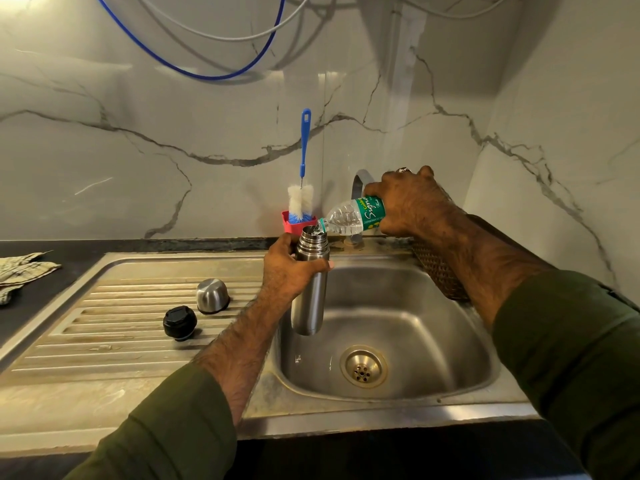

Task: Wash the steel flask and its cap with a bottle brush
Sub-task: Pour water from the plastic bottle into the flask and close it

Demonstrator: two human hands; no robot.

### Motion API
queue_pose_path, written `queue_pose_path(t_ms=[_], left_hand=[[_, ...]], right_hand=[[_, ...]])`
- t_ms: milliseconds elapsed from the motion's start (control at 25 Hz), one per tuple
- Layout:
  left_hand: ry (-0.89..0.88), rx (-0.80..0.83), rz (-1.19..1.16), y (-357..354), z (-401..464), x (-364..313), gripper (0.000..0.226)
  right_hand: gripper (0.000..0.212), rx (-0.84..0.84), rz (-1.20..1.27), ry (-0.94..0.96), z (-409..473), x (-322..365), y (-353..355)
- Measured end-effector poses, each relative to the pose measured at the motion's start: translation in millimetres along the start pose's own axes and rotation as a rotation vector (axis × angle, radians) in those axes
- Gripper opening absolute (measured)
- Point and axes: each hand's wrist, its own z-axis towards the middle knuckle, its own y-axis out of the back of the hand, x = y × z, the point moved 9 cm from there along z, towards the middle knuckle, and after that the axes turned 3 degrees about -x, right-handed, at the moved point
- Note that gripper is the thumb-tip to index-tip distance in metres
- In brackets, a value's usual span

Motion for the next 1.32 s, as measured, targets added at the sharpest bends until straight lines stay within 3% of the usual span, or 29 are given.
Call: queue_pose_path(t_ms=[960,1320], left_hand=[[-0.006,0.014,0.014,-0.7,-4.9,2.2,0.065],[0.012,0.049,0.020,-6.9,-8.5,5.2,0.074]], right_hand=[[0.074,-0.177,-0.201,0.061,-4.8,14.0,26.3],[0.079,-0.247,-0.271,0.092,2.4,25.0,30.0]])
